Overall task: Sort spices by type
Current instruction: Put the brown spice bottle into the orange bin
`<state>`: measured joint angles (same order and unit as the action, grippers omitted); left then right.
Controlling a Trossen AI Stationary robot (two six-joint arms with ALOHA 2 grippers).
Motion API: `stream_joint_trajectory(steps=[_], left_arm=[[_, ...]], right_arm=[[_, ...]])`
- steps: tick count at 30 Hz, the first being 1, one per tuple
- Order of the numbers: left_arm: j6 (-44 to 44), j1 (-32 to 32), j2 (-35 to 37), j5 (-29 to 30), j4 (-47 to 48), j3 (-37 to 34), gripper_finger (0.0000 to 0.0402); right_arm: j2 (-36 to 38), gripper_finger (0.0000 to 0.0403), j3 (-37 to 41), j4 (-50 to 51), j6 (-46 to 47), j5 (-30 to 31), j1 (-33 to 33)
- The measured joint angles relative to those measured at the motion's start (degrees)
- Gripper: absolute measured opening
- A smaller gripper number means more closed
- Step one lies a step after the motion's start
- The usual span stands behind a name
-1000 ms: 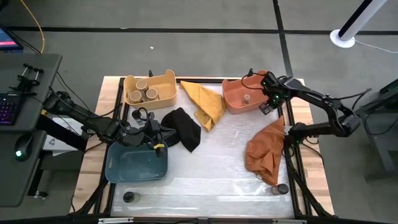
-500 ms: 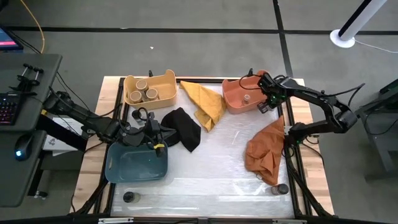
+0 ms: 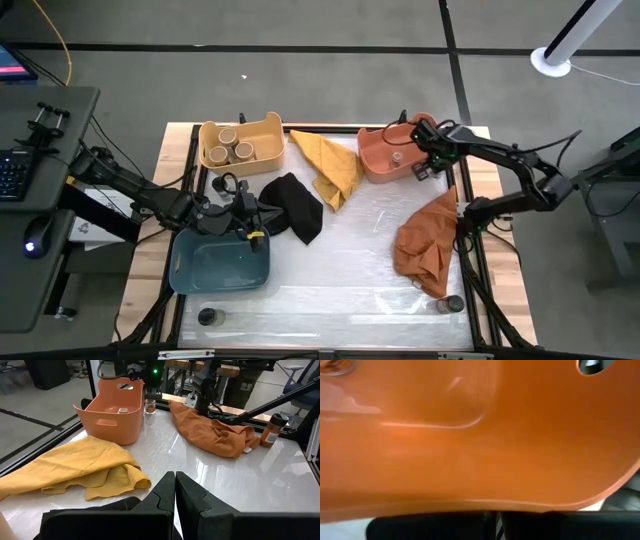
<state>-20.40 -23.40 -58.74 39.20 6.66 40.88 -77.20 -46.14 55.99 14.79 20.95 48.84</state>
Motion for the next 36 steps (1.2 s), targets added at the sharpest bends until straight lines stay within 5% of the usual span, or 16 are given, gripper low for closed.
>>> stream_joint_trajectory(steps=[5,12,36], left_arm=[[0.00,0.00,0.00,0.00,0.01,0.00,0.0000],[0.02,0.01,0.00,0.00,0.01,0.00,0.0000],[0.02,0.00,0.00,-0.02,0.76,0.00,0.0000]], right_arm=[[-2.99,0.0000,0.03,1.62,3.30,6.13,-1.67],[-3.05,0.0000,0.03,2.87,2.83,5.93,-1.75],[-2.83,0.0000,-0.12,6.14,3.71,-7.74,-12.92]])
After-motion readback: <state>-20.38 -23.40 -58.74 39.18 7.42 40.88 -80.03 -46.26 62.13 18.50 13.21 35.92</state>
